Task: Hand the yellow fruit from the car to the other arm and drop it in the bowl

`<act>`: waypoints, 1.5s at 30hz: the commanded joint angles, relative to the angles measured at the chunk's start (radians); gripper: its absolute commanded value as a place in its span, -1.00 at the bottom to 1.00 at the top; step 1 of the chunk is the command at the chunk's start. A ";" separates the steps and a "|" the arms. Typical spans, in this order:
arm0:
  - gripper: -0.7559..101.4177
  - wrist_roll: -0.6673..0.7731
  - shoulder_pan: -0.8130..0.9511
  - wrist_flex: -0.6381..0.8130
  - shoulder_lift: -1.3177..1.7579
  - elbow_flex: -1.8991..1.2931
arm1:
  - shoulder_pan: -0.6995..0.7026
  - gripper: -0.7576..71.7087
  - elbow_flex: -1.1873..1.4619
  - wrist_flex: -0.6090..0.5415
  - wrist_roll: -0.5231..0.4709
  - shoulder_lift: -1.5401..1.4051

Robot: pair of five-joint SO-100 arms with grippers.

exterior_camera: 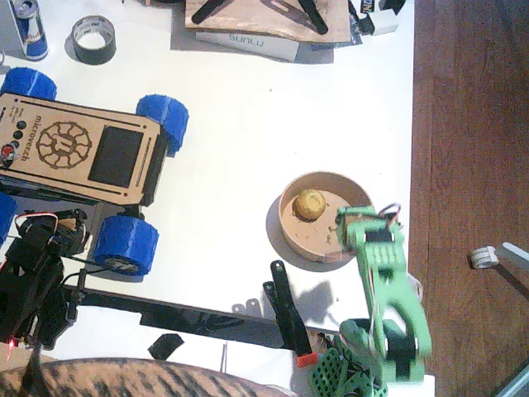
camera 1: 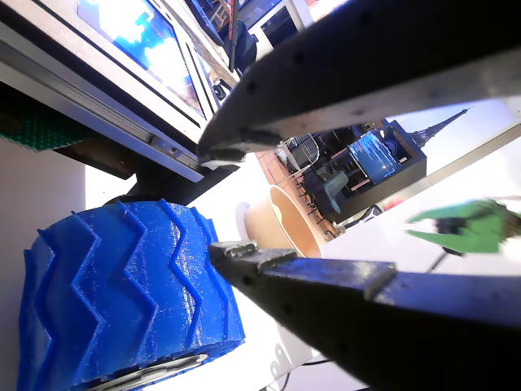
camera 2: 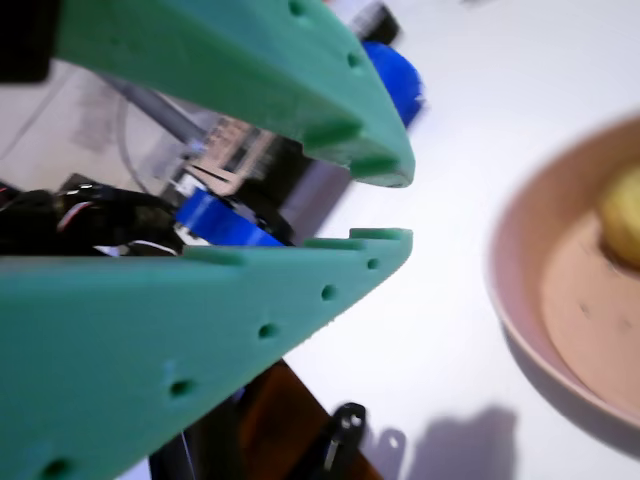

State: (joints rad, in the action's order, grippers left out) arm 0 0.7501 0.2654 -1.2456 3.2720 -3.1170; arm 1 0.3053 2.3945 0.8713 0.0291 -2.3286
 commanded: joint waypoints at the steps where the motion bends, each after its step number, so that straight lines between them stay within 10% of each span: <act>1: -0.76 0.003 -0.003 -0.052 0.049 -0.046 | 0.048 -0.97 0.094 0.000 0.017 -0.212; 19: -0.64 0.003 -0.003 -0.087 0.097 -0.052 | 0.133 -0.98 0.476 0.170 0.104 -0.922; 45: -0.68 0.003 -0.003 -0.095 0.107 -0.052 | 0.158 -0.98 0.617 0.147 0.063 -0.922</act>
State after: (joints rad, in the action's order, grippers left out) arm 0 0.7486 0.2669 -1.2640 3.2858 -3.1170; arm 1 0.4633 3.0143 1.0385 0.1043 -3.2459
